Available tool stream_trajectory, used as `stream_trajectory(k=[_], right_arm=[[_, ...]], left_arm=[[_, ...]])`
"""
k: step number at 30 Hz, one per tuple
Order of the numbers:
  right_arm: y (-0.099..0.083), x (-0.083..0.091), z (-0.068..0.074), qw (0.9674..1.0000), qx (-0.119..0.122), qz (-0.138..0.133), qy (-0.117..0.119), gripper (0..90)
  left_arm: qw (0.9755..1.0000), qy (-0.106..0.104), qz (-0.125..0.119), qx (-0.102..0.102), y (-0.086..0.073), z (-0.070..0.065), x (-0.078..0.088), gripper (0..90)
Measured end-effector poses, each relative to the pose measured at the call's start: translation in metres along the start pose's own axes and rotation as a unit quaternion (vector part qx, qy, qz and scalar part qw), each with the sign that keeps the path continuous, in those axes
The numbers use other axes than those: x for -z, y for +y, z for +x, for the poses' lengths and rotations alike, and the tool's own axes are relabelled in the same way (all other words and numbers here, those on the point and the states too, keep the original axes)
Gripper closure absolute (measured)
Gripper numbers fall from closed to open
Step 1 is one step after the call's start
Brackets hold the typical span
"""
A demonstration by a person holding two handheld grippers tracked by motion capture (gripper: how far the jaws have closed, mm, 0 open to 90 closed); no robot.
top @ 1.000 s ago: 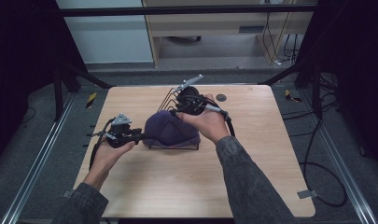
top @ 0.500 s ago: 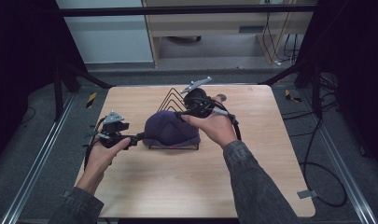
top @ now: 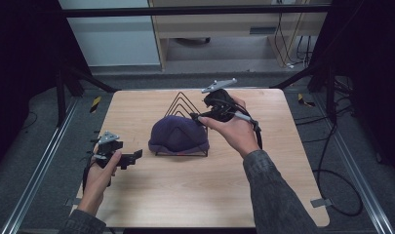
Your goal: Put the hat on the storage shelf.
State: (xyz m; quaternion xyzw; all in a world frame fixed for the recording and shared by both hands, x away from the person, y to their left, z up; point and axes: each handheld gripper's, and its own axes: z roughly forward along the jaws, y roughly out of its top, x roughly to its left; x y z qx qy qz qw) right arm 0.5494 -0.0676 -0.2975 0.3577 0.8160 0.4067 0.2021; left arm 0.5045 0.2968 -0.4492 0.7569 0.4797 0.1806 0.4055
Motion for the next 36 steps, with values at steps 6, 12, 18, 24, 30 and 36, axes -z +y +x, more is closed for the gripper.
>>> stream_trajectory(k=[6,12,18,24,30,36], right_arm=[[-0.001,0.008,-0.007,0.9999,-0.006,-0.009,-0.008,12.8],[-0.012,0.019,-0.017,0.9998,-0.010,-0.012,-0.013,8.9],[-0.031,0.026,-0.031,0.9994,-0.031,-0.010,-0.013,7.0],[-0.047,0.026,-0.043,0.9987,-0.048,-0.009,-0.016,7.5],[-0.066,0.024,-0.053,0.9980,-0.056,0.000,-0.030,10.9],[-0.097,0.024,-0.071,0.9952,-0.082,0.001,-0.053,13.1]], left_arm=[[0.9994,0.014,0.031,0.002,-0.016,0.009,-0.004,5.8],[0.9978,0.027,0.060,-0.004,-0.026,0.015,-0.008,5.8],[0.9967,0.031,0.075,0.001,-0.031,0.019,-0.012,5.8],[0.9962,0.026,0.083,-0.002,-0.032,0.018,-0.014,5.8],[0.9954,0.024,0.092,-0.007,-0.034,0.016,-0.017,5.7],[0.9944,0.024,0.103,-0.008,-0.036,0.017,-0.020,5.7]])
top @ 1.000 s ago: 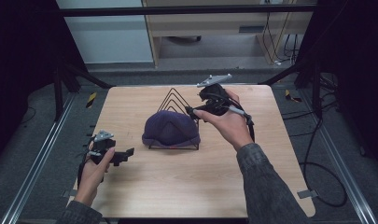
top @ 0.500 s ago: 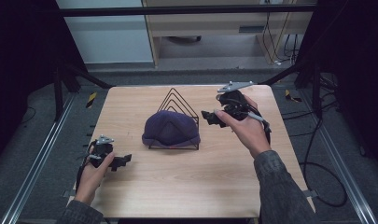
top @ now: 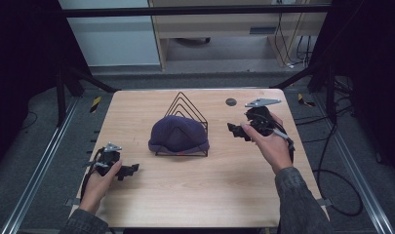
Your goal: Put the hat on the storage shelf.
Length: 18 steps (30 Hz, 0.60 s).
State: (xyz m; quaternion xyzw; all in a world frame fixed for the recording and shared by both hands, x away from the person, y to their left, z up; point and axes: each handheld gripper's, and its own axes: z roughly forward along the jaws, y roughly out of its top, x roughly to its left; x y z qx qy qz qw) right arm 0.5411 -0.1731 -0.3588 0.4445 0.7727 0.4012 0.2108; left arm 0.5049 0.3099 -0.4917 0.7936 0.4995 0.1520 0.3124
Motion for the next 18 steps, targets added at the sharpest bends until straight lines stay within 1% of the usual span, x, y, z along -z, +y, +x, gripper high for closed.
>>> stream_trajectory(k=[4,7,10,11,12,13,14,17,18], right_arm=[[-0.016,-0.001,-0.011,0.9999,-0.013,0.006,-0.009,12.9],[-0.028,-0.001,-0.014,0.9997,-0.009,0.011,-0.020,12.2],[-0.042,-0.003,-0.016,0.9993,-0.001,0.023,-0.030,11.8],[-0.042,-0.003,-0.016,0.9993,-0.001,0.023,-0.030,11.8],[-0.046,-0.003,-0.017,0.9992,-0.005,0.025,-0.029,11.8],[-0.054,-0.003,-0.020,0.9992,-0.012,0.026,-0.027,11.8],[-0.054,-0.003,-0.020,0.9992,-0.012,0.026,-0.027,11.8],[-0.066,-0.004,-0.024,0.9990,-0.022,0.029,-0.027,11.8],[-0.073,-0.004,-0.026,0.9988,-0.027,0.032,-0.025,12.1]], left_arm=[[1.0000,-0.001,0.003,-0.002,0.000,-0.001,-0.001,5.6],[1.0000,-0.001,0.008,-0.006,0.000,-0.002,-0.002,5.5],[0.9999,-0.002,0.011,-0.011,-0.001,-0.003,-0.003,4.5],[0.9999,-0.002,0.011,-0.011,-0.001,-0.003,-0.003,4.5],[0.9999,-0.002,0.011,-0.011,0.000,-0.003,-0.003,4.5],[0.9999,-0.002,0.012,-0.010,-0.001,-0.004,-0.004,4.0],[0.9999,-0.002,0.012,-0.010,-0.001,-0.004,-0.004,3.4],[0.9998,-0.001,0.012,-0.015,-0.001,-0.005,-0.004,2.8],[0.9998,0.000,0.012,-0.018,-0.001,-0.005,-0.005,2.1]])
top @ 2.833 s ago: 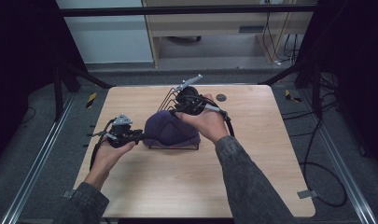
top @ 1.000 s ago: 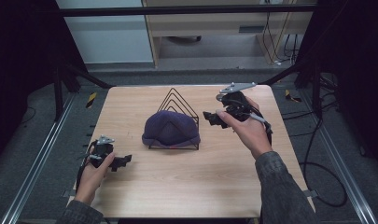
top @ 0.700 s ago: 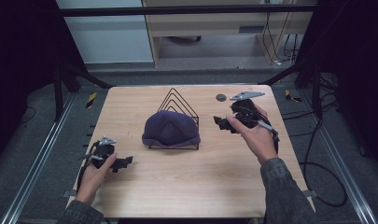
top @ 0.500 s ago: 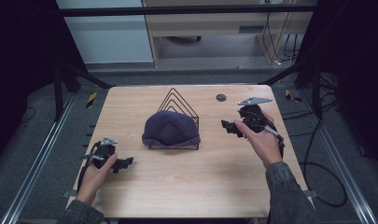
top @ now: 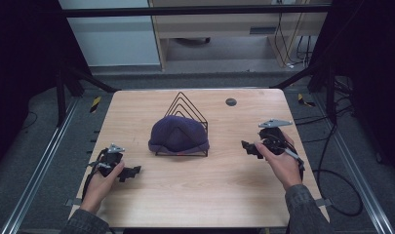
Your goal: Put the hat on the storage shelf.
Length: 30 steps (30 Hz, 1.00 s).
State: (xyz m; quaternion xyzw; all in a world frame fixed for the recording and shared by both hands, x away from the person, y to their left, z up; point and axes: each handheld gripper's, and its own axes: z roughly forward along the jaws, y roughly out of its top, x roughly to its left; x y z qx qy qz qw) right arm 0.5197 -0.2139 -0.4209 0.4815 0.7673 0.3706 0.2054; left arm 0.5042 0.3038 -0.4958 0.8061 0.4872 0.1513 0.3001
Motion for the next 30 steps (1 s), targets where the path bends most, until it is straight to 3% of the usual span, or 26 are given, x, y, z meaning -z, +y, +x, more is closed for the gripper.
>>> stream_trajectory(k=[15,30], right_arm=[[-0.046,-0.013,0.000,0.9994,-0.020,0.024,0.012,12.4],[-0.063,-0.025,0.008,0.9988,-0.023,0.038,0.020,12.0]], left_arm=[[0.9994,0.016,0.008,-0.031,-0.001,-0.005,-0.003,0.0],[0.9994,0.017,0.005,-0.031,-0.001,-0.006,-0.004,0.0]])
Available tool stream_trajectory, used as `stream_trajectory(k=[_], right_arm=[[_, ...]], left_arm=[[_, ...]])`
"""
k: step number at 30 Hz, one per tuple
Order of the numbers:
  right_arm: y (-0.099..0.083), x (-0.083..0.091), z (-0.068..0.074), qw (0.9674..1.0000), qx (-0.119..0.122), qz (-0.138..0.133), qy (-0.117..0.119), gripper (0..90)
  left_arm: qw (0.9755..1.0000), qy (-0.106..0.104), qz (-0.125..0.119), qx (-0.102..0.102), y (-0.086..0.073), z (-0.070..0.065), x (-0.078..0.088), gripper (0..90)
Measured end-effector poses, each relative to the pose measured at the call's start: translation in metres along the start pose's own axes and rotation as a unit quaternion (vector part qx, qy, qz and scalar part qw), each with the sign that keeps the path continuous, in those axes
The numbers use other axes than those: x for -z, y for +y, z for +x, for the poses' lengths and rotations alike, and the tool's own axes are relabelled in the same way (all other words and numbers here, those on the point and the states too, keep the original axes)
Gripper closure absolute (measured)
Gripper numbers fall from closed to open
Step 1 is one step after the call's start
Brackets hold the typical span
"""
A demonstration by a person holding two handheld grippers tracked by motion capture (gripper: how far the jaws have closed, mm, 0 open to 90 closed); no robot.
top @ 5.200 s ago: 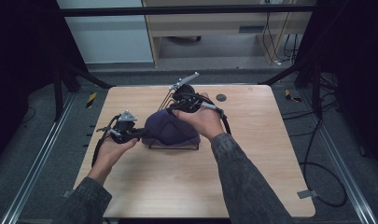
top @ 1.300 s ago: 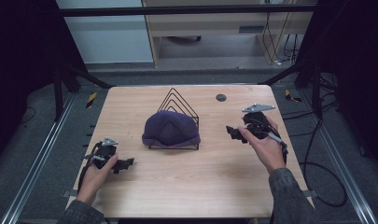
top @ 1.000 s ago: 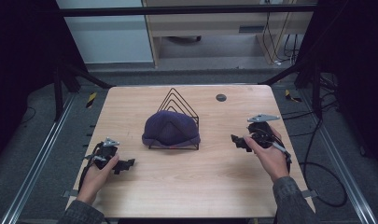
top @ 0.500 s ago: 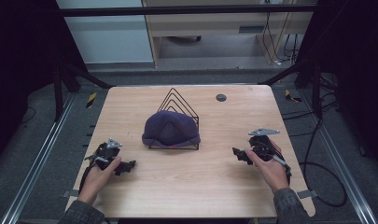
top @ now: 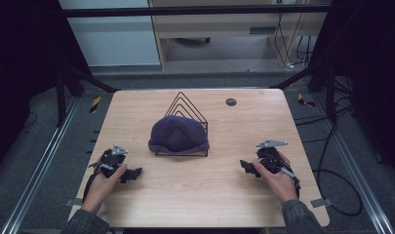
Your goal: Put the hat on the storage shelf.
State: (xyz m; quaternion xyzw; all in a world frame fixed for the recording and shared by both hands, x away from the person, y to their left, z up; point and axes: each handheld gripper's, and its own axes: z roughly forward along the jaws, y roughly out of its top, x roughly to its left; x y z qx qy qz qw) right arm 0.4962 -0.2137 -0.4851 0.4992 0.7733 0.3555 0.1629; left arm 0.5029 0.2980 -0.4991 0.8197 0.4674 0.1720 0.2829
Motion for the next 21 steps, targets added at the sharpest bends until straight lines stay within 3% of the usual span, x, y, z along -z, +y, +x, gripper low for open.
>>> stream_trajectory(k=[10,16,21], right_arm=[[-0.014,-0.013,0.007,0.9999,-0.001,0.015,0.000,8.1],[-0.022,-0.017,0.018,0.9986,0.044,0.001,-0.031,3.5],[-0.024,-0.018,0.020,0.9986,0.040,-0.008,-0.032,2.8]], left_arm=[[1.0000,-0.001,-0.001,-0.001,0.000,0.000,0.000,0.0],[1.0000,-0.001,0.000,-0.002,0.000,0.000,0.000,0.0],[1.0000,-0.003,0.000,-0.005,0.000,0.000,0.000,0.0]])
